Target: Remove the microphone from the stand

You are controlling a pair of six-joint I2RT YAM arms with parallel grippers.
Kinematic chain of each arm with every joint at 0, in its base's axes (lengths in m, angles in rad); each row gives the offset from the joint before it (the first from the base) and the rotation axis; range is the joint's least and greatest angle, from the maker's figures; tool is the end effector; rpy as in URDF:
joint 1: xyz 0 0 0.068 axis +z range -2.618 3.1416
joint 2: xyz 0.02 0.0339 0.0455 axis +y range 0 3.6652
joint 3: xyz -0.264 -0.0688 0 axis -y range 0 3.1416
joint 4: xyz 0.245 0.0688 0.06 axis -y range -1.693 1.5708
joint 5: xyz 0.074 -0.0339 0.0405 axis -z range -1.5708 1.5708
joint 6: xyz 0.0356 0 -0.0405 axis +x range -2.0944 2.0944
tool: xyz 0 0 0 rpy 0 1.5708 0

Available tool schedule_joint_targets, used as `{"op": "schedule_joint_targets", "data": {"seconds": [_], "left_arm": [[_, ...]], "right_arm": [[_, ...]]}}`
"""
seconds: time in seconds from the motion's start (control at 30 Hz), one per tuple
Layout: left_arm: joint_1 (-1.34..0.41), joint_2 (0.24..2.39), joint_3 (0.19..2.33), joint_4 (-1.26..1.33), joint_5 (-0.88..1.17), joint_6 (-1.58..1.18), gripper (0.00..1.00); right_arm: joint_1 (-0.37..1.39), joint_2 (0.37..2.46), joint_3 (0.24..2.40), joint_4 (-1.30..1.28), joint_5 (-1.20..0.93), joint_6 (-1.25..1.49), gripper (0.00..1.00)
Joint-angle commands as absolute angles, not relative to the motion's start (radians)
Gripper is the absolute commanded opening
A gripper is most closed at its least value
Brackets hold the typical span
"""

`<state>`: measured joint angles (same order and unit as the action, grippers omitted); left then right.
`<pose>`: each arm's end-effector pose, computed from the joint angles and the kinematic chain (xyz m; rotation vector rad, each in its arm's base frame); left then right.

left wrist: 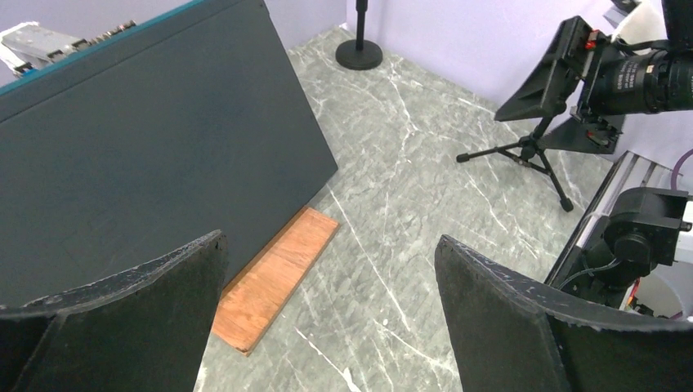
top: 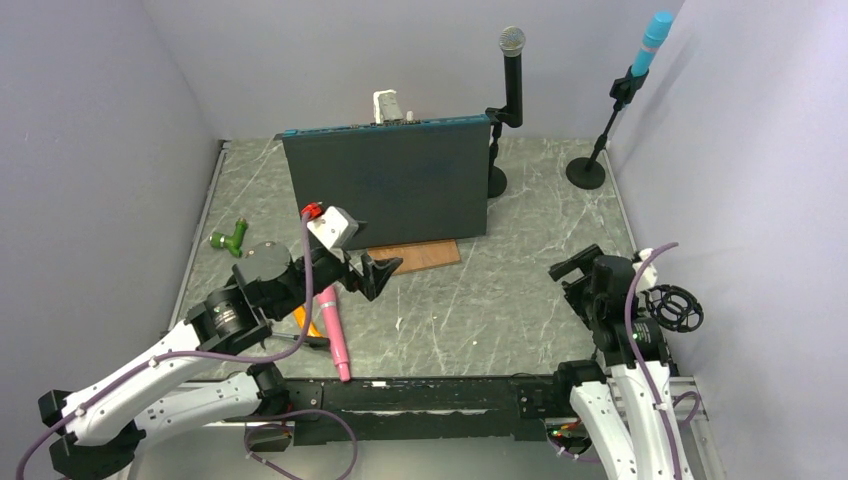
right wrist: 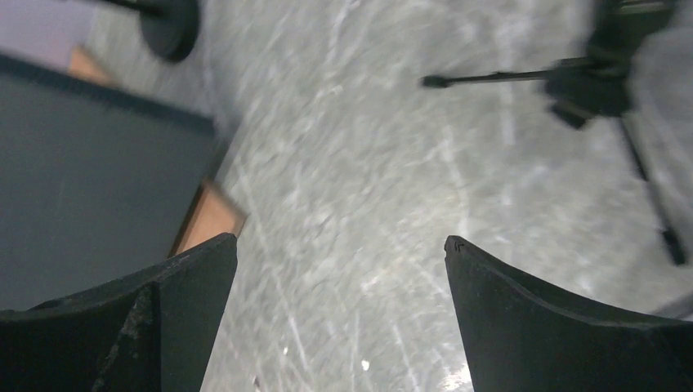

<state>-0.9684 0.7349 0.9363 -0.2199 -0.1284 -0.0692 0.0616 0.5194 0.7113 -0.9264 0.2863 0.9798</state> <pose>0.0952 -0.1305 0.3963 0.6161 1.5137 -0.7028 0.1006 -0.0039 0.2777 1.1382 1.9739 0.2184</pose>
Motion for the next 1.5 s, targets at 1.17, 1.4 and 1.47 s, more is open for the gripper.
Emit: {"op": "schedule_joint_targets", "data": {"seconds": [1.17, 1.4, 1.47], "left_arm": [[-0.918, 0.82, 0.986, -0.157, -0.116, 0.071, 0.99], [-0.923, 0.809, 0.983, -0.156, -0.135, 0.086, 1.0], [-0.923, 0.81, 0.982, -0.156, -0.131, 0.085, 0.99]], "right_arm": [[0.18, 1.883, 1.981, -0.053, 0.021, 0.153, 0.95], [0.234, 1.928, 1.953, 0.01, 0.135, 0.028, 0.75], [0.245, 1.914, 1.889, 0.076, 0.187, 0.01, 0.71]]}}
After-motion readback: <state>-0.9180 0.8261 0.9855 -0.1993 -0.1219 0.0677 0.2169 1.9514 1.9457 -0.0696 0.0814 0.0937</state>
